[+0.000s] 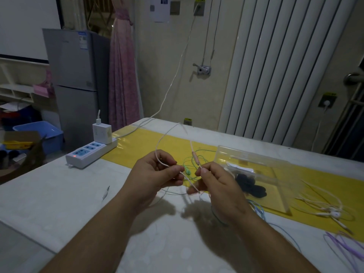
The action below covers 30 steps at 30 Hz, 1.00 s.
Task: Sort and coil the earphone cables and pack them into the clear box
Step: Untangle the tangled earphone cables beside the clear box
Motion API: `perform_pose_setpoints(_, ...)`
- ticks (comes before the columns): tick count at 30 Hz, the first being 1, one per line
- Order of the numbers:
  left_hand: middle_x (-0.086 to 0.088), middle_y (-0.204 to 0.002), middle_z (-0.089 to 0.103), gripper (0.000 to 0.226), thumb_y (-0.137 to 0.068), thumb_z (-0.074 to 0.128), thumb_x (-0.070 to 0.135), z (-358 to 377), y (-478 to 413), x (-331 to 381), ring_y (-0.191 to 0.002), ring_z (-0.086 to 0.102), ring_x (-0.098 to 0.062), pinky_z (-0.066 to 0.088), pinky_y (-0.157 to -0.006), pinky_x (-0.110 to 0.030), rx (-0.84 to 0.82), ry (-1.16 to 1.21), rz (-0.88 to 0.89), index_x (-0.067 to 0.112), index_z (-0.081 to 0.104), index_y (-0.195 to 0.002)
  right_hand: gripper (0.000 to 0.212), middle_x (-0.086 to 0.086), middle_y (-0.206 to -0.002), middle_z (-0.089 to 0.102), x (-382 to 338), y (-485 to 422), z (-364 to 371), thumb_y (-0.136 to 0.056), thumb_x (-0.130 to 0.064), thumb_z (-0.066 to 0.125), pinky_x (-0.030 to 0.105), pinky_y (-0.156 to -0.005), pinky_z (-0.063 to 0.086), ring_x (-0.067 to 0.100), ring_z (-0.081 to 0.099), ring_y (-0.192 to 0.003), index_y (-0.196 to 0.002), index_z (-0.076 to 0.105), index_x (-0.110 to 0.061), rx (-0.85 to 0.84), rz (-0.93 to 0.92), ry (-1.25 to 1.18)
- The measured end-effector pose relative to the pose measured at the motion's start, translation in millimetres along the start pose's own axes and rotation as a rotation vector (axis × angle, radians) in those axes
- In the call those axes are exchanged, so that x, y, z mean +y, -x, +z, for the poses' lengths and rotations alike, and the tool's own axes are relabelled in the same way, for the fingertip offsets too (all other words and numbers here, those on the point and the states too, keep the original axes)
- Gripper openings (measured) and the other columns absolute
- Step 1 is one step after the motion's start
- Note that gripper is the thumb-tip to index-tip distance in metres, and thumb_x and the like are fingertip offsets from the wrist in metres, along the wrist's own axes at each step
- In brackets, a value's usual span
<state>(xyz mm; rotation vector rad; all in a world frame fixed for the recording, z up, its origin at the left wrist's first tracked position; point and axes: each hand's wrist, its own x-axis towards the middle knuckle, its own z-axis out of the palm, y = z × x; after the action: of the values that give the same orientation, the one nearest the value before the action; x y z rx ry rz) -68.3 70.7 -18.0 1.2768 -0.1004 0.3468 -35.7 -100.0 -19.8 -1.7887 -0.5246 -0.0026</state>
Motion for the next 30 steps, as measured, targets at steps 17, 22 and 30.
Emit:
perform_pose_setpoints(17,-0.015,-0.079,0.069,0.014,-0.082,0.062,-0.01,-10,-5,-1,-0.072,0.068,-0.028,0.058,-0.064,-0.031,0.015,0.087,0.11,0.0,0.058,-0.091,0.021,0.005,-0.077,0.067,-6,-4,-14,-0.099,-0.005,0.048,0.032,-0.069,0.052,0.018,0.059,-0.073,-0.097,0.068,-0.008,0.124,-0.236,-0.2)
perform_pose_setpoints(22,-0.009,-0.084,0.07,0.04,-0.059,0.049,0.001,-8,-4,-9,-0.078,0.065,-0.016,0.054,-0.067,-0.026,-0.102,-0.276,0.0,0.005,0.067,-0.095,0.02,-0.006,-0.069,0.06,-4,-3,-12,-0.099,-0.008,0.049,0.03,-0.061,0.048,0.014,0.054,-0.066,-0.094,0.068,-0.013,0.15,-0.219,-0.127)
perform_pose_setpoints(30,0.014,-0.08,0.069,0.029,-0.077,0.068,0.008,-6,-2,-28,-0.066,0.055,-0.003,0.048,-0.061,-0.02,-0.226,-0.92,-0.022,0.035,0.072,-0.088,0.02,-0.004,-0.063,0.057,5,-10,-19,-0.098,-0.018,0.051,0.032,-0.059,0.034,0.011,0.046,-0.059,-0.088,0.068,-0.02,0.189,-0.118,-0.077)
